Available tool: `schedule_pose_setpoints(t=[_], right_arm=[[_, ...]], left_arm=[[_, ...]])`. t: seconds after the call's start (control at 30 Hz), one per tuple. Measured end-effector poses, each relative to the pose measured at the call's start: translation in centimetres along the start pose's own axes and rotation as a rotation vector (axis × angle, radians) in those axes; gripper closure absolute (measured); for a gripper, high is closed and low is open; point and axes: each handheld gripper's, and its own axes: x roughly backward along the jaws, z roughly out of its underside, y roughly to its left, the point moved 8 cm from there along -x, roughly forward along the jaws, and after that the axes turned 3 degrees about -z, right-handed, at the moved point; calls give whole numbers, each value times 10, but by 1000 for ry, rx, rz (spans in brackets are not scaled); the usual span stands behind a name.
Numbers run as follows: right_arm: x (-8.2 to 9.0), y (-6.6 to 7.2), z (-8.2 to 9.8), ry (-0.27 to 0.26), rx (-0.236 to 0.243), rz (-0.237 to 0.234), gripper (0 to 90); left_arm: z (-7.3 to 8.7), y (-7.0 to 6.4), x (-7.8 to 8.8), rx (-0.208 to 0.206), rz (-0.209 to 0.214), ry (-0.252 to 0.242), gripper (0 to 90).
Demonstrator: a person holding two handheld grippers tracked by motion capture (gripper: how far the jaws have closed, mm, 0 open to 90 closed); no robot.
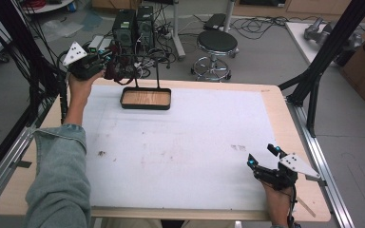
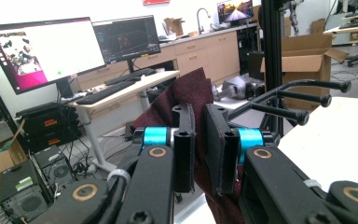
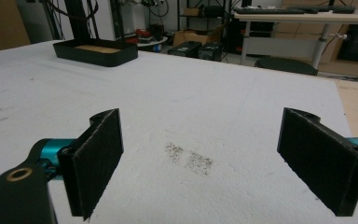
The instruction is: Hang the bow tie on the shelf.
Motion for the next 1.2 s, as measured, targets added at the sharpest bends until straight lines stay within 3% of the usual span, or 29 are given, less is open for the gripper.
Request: schedule_pose_setpoints(t=[0.4, 0.83, 1.2], right_arm=[[0, 0, 0, 3, -4, 1, 131], [0, 0, 0, 2, -2, 0, 131], [-1, 1, -1, -5, 1, -1, 131]], left_arm=[[12, 0, 4, 8, 0, 8, 785], [12, -2, 8, 19, 2, 19, 763], [8, -11, 21, 39, 1, 19, 663]])
